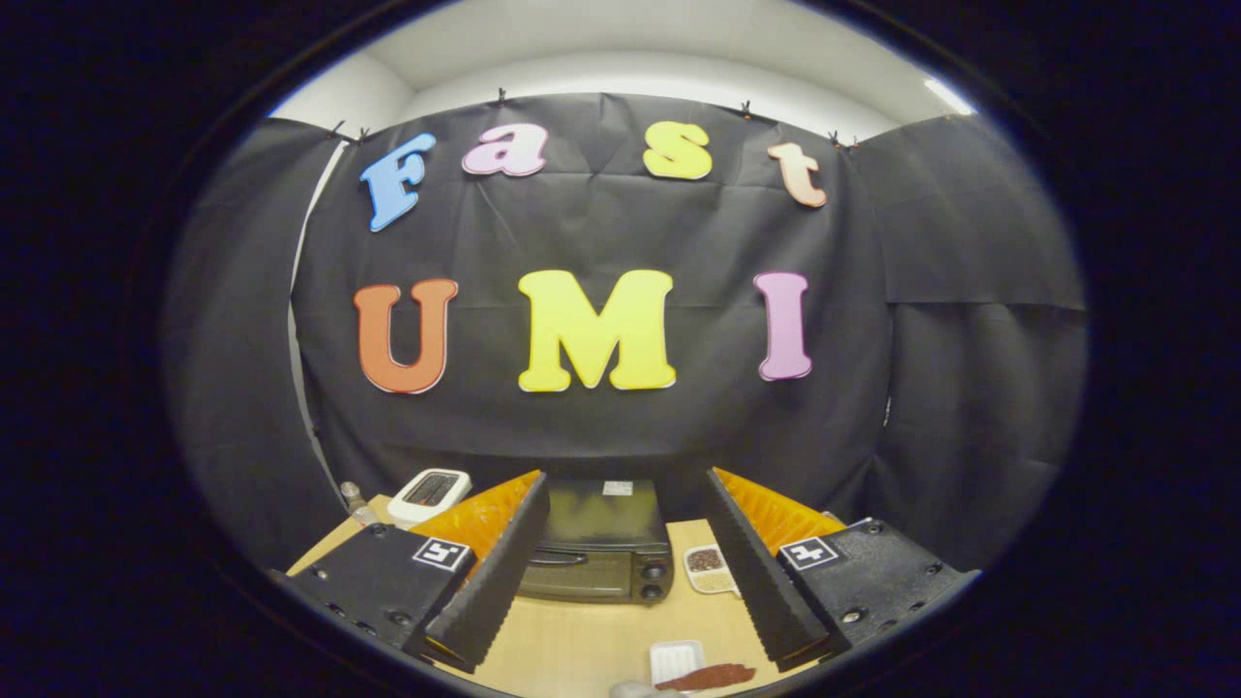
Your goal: Open the toaster oven, put the food inside, and close the toaster oven door.
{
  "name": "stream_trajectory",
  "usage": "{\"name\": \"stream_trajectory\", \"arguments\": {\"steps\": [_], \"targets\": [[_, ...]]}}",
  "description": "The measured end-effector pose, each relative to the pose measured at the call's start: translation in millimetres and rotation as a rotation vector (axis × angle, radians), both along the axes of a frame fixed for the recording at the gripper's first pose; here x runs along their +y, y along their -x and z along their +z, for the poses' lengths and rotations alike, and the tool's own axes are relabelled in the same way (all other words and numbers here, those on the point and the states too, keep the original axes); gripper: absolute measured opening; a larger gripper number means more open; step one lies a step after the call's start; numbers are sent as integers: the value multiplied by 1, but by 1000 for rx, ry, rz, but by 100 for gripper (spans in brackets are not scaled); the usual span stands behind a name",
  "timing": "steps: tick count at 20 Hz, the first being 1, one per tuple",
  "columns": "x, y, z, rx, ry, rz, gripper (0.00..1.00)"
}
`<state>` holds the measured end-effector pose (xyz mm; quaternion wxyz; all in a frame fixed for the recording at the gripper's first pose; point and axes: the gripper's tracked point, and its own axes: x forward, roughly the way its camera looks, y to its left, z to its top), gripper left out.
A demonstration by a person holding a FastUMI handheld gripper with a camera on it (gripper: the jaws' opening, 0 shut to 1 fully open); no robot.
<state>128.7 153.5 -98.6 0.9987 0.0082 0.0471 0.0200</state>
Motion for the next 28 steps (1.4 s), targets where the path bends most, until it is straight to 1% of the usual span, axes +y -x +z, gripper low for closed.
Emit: {"name": "stream_trajectory", "arguments": {"steps": [3, 7, 11, 13, 15, 16, 19, 21, 23, 28], "targets": [[44, -39, -42, 64, -14, 28, 100], [80, -92, -94, 139, 16, 36, 100], [89, -128, -138, 221, 17, 17, 100], [88, -139, -165, 291, 20, 7, 100], [89, -143, -180, 332, -5, 8, 100], [88, -136, -181, 337, -15, 10, 100], [82, -136, -182, 317, -1, 15, 100], [85, -130, -183, 332, 5, 18, 100], [84, -121, -184, 342, 10, 20, 100], [82, -85, -196, 370, 15, 36, 100]]}}
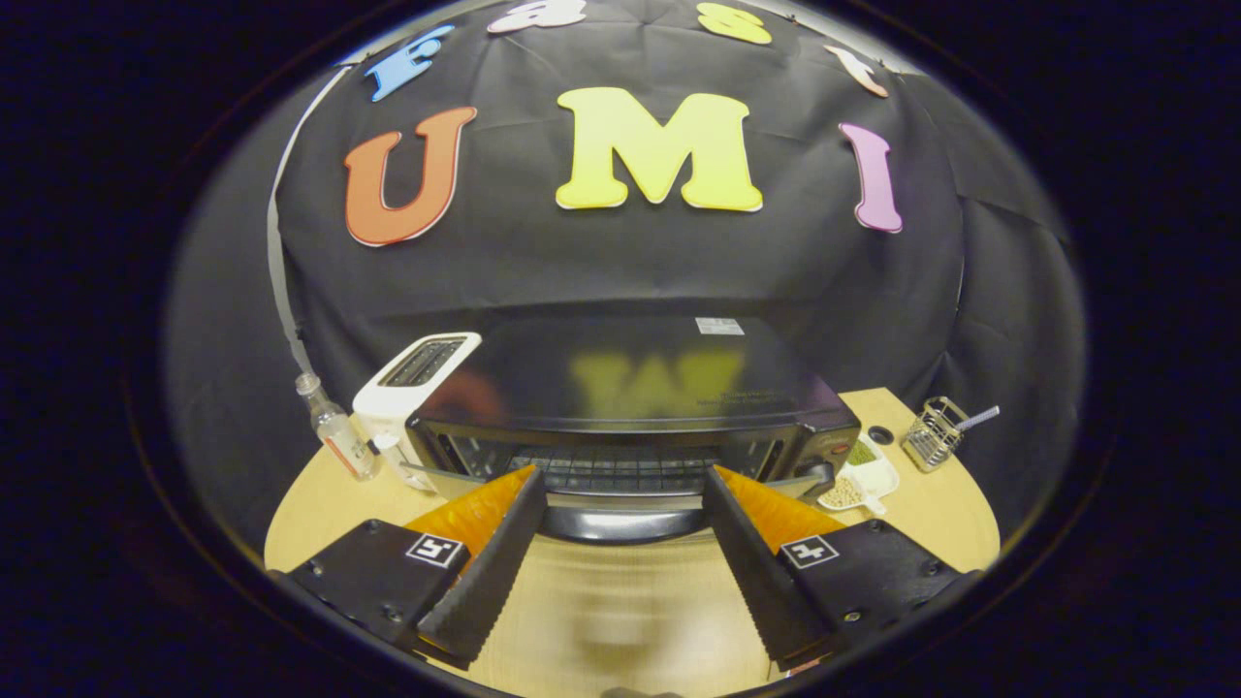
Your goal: Open the toaster oven, put the food inside, and close the toaster oven door.
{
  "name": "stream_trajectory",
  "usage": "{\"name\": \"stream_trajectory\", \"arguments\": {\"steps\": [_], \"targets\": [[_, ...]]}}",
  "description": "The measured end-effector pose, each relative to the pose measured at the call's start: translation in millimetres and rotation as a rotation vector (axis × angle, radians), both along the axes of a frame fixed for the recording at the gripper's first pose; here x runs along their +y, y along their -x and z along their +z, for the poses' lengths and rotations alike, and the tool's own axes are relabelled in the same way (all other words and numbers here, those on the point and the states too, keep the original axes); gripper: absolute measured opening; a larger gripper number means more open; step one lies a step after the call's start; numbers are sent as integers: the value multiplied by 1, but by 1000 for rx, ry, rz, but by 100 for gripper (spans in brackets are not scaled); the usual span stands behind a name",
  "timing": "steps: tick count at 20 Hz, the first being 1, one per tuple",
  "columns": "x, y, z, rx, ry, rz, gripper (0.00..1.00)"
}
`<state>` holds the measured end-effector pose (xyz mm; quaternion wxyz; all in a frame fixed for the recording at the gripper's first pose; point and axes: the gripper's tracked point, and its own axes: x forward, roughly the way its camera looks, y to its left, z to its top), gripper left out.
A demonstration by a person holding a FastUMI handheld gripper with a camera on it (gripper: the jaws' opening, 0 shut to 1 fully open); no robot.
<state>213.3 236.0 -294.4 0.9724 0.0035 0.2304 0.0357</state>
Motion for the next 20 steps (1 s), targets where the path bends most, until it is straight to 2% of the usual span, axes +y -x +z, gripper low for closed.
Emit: {"name": "stream_trajectory", "arguments": {"steps": [11, 17, 20], "targets": [[-7, 79, -68, 128, 32, -7, 100], [-9, 102, -117, 240, 56, -3, 100], [-10, 104, -133, 281, 30, -18, 100]]}}
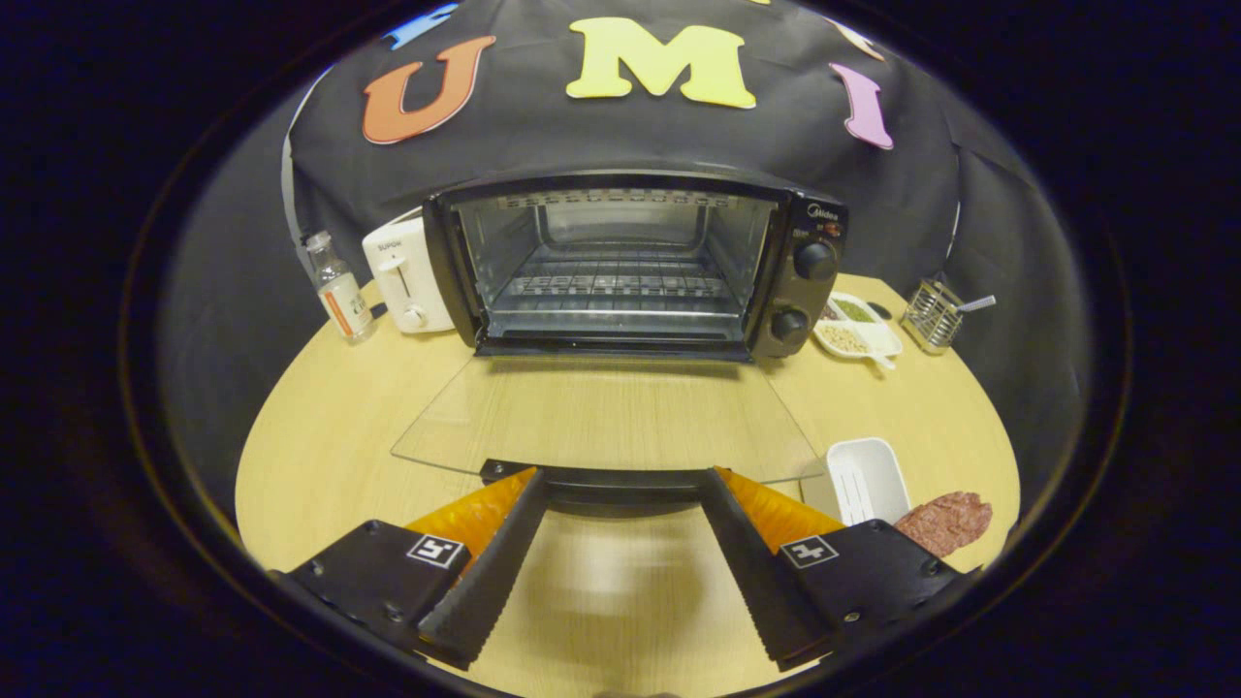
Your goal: Open the toaster oven, put the food inside, and close the toaster oven door.
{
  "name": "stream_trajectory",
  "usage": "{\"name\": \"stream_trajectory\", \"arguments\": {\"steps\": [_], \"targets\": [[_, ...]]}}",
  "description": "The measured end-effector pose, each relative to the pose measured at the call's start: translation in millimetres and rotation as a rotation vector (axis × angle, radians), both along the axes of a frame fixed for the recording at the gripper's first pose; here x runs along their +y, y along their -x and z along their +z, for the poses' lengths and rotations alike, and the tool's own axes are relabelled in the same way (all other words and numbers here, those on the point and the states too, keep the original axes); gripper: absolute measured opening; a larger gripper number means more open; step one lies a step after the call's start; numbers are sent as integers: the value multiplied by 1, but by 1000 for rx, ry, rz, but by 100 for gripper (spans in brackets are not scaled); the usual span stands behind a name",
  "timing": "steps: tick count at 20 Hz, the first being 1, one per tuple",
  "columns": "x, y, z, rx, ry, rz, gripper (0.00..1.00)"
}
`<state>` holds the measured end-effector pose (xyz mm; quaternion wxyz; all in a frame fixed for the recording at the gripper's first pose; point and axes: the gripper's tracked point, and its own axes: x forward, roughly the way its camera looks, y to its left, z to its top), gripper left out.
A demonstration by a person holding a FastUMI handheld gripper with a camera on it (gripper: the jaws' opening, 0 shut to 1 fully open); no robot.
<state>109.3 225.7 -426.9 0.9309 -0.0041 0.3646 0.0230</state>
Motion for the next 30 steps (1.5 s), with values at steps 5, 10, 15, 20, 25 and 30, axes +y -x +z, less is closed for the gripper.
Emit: {"name": "stream_trajectory", "arguments": {"steps": [5, 10, 15, 20, 25, 30], "targets": [[1, 1, -26, 78, -8, -14, 100], [1, -1, -31, 88, 9, -7, 100], [-1, 7, -17, 73, -28, 86, 100], [-60, 7, 31, -13, -20, 185, 100], [-164, -5, 60, -56, -13, 188, 100], [-236, 12, 34, 51, -84, 229, 99]]}}
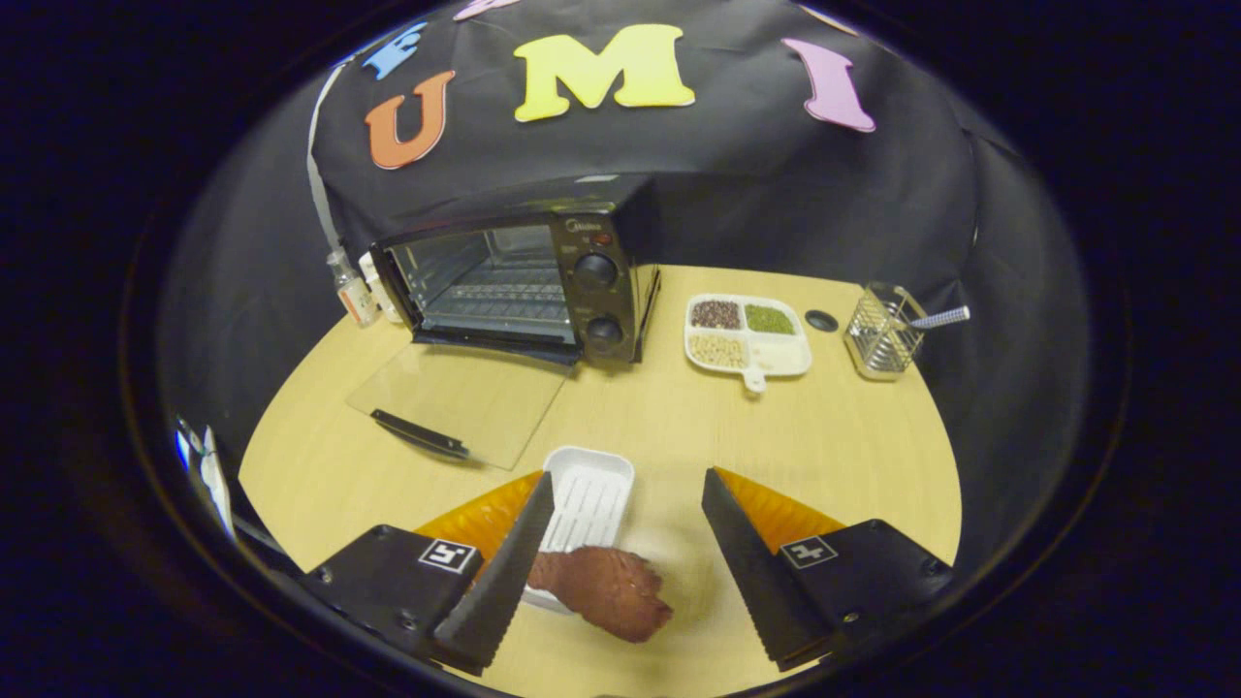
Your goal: Open the toaster oven, put the food inside, and close the toaster oven door.
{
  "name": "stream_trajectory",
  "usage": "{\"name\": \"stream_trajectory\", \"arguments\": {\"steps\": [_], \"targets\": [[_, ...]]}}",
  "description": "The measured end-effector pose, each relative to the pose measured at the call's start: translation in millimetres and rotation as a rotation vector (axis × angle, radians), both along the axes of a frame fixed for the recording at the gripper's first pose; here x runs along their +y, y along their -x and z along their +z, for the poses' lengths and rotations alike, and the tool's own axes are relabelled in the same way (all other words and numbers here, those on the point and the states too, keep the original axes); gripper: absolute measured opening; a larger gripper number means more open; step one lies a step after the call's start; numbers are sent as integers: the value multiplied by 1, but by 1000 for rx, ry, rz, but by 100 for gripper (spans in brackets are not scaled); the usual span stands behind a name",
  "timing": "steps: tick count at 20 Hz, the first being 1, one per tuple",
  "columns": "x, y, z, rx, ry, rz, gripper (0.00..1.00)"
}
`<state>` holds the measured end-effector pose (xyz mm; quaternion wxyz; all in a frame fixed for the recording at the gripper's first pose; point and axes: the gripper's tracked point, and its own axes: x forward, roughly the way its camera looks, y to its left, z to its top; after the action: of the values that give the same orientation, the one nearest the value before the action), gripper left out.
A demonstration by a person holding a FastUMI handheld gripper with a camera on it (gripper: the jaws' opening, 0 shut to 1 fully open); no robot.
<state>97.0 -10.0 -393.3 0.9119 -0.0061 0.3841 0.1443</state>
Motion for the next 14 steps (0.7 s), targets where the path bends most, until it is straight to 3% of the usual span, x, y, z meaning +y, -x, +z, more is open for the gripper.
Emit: {"name": "stream_trajectory", "arguments": {"steps": [3, 7, 12, 14], "targets": [[-3, 18, -22, 113, -94, 94, 95], [3, 38, -40, 258, -220, 161, 76], [17, 47, -43, 435, -416, 169, 33], [17, 46, -38, 463, -465, 158, 26]]}}
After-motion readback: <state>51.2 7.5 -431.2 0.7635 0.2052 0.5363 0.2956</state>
